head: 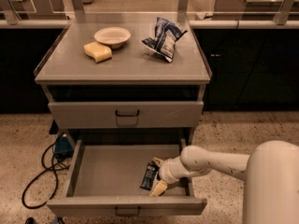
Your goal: Pick rxbar blueberry from middle drawer and place on counter
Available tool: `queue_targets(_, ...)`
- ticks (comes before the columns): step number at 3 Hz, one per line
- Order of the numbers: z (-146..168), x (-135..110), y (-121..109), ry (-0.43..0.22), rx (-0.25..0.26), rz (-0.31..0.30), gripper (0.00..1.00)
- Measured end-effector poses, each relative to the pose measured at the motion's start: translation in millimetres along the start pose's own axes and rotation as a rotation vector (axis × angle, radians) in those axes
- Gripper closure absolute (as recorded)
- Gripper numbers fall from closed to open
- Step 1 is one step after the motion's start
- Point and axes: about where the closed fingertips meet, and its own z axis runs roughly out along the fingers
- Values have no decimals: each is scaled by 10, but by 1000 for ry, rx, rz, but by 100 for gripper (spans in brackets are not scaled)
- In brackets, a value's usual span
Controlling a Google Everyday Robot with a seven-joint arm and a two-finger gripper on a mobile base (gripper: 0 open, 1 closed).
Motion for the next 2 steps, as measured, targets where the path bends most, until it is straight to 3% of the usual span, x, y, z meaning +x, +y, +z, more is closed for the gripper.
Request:
queue_targets(1, 222, 171, 127, 30, -40, 87, 0)
queue_targets(2, 222, 171, 128, 30, -40, 87, 0)
